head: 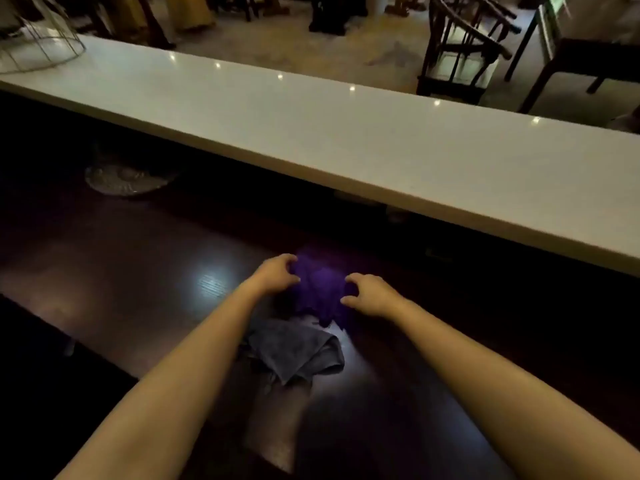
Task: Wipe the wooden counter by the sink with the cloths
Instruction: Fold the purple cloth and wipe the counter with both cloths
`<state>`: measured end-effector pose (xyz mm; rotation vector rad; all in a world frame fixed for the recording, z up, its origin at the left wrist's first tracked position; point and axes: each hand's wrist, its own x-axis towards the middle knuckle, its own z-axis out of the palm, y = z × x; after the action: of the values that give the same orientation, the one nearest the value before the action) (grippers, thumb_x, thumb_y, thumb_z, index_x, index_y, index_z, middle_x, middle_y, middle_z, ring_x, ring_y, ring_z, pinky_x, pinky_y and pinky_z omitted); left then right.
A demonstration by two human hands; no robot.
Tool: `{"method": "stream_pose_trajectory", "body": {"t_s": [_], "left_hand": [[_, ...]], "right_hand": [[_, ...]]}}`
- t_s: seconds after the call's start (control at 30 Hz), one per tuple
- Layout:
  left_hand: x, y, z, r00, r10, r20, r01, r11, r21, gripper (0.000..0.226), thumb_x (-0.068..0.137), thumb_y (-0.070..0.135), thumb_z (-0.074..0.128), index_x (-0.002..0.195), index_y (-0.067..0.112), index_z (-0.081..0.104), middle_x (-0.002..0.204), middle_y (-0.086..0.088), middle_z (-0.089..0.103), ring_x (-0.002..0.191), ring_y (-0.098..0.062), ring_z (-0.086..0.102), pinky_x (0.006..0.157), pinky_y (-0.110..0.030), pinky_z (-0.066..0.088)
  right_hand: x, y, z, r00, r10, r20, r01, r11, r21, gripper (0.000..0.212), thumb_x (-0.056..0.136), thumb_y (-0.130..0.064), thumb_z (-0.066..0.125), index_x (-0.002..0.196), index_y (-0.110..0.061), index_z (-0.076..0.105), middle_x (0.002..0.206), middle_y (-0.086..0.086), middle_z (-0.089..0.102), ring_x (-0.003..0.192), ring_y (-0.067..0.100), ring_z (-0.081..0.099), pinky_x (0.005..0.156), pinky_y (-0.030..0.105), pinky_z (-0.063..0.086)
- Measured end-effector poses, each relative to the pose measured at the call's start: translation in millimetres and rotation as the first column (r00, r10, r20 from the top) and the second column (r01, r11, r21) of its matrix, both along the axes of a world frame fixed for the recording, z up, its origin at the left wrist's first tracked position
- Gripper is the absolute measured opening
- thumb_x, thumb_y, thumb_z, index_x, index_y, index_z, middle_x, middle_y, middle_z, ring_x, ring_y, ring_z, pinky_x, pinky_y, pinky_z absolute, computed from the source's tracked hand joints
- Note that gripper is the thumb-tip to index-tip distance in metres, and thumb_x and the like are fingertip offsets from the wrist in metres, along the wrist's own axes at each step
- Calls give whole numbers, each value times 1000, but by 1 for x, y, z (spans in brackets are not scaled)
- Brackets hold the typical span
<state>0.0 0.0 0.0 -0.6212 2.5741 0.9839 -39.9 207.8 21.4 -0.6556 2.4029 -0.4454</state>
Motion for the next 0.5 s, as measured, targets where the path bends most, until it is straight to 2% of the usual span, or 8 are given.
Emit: {"method": "stream_pose_trajectory", "body": {"t_s": [0.07, 0.13, 0.2, 0.23, 0.3, 0.37, 0.43, 0.5], "left_hand": [[-2, 0, -12, 991, 135, -19, -131, 983, 129, 62, 77, 14, 68, 133, 11, 41, 124, -13, 59, 110, -28, 59, 90, -39, 51], [-1, 3, -18, 973, 230, -16, -225, 960, 165, 66, 76, 14, 69, 135, 10, 39, 119, -13, 58, 101, -30, 61, 77, -39, 56], [-1, 4, -24, 957, 289, 23, -286, 932, 221, 68, 75, 17, 71, 134, 10, 38, 111, -11, 60, 85, -26, 64, 55, -27, 54], [-3, 5, -25, 950, 309, 41, -309, 914, 264, 65, 75, 20, 71, 131, 11, 40, 101, -7, 62, 73, -21, 62, 43, -20, 48], [-5, 8, -27, 941, 334, 50, -333, 895, 295, 49, 76, 26, 71, 117, 12, 48, 80, 0, 61, 58, -13, 56, 30, -12, 35], [-11, 11, -30, 936, 352, 22, -340, 884, 321, 34, 78, 29, 69, 102, 9, 56, 74, 0, 62, 57, -14, 57, 33, -13, 38], [-17, 14, -30, 921, 390, 3, -360, 848, 390, 25, 78, 26, 69, 93, 6, 61, 88, -10, 70, 69, -21, 63, 58, -20, 52], [-22, 19, -28, 917, 399, -7, -356, 826, 438, 27, 78, 20, 69, 99, 5, 61, 102, -15, 68, 87, -26, 65, 81, -35, 54]], "right_hand": [[11, -8, -13, 998, -46, -34, 46, 999, 4, 63, 86, -36, 63, 140, -16, 36, 138, 17, 38, 126, 34, 40, 105, 39, 39], [27, -13, -26, 991, -23, -129, 29, 998, 47, 65, 84, -37, 65, 138, -18, 35, 133, 12, 33, 123, 32, 35, 102, 42, 40], [34, -14, -35, 972, -18, -234, 29, 999, 44, 63, 82, -31, 67, 136, -18, 37, 128, 10, 35, 118, 30, 35, 98, 41, 41], [35, -14, -38, 965, -43, -258, 46, 999, 5, 58, 83, -24, 66, 134, -17, 39, 125, 10, 36, 116, 29, 37, 96, 39, 42], [34, -11, -41, 964, -115, -241, 91, 990, -112, 45, 84, -10, 61, 127, -15, 47, 116, 7, 39, 111, 26, 40, 92, 34, 43], [32, -9, -43, 968, -161, -192, 121, 972, -203, 35, 83, -1, 56, 116, -14, 54, 104, 1, 37, 106, 22, 43, 87, 26, 40], [29, -7, -43, 973, -176, -150, 135, 959, -251, 31, 82, 1, 54, 109, -15, 59, 100, -2, 36, 100, 19, 45, 83, 21, 36], [25, -4, -41, 980, -178, -91, 149, 953, -263, 31, 81, -1, 58, 108, -16, 61, 99, -2, 36, 94, 16, 45, 81, 20, 35]]}}
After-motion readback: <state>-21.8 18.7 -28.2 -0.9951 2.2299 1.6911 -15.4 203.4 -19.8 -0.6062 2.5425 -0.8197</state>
